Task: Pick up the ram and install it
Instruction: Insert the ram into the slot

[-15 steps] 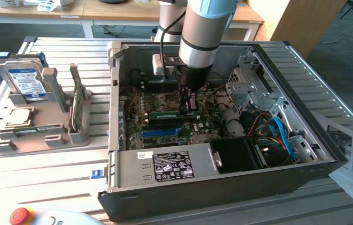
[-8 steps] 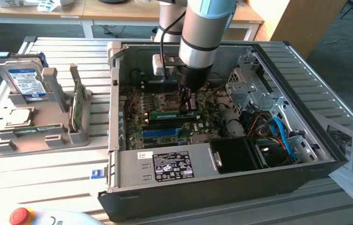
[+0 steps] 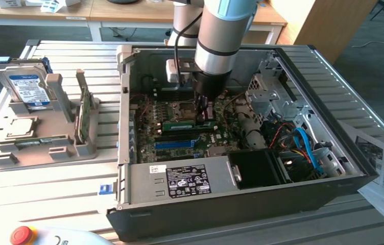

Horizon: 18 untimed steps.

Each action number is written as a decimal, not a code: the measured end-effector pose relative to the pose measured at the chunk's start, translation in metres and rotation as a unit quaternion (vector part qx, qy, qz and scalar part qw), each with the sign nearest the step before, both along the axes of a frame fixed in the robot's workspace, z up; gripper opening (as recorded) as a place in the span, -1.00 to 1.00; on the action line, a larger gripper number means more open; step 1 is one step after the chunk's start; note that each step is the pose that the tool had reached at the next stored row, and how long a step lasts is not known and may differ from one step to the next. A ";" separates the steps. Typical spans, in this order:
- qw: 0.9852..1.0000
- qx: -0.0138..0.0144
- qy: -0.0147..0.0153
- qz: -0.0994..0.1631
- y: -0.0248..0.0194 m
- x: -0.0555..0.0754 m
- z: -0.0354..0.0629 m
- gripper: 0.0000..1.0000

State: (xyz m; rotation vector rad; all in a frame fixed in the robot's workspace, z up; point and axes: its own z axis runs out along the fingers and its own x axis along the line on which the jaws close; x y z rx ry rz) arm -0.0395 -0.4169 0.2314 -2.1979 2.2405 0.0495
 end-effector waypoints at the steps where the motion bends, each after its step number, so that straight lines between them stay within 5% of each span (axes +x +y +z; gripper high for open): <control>1: 1.000 0.000 0.000 0.000 0.0000 0.000 -0.0010 -0.76; 18: 1.000 0.000 0.000 0.000 0.0000 0.000 -0.0053 -0.76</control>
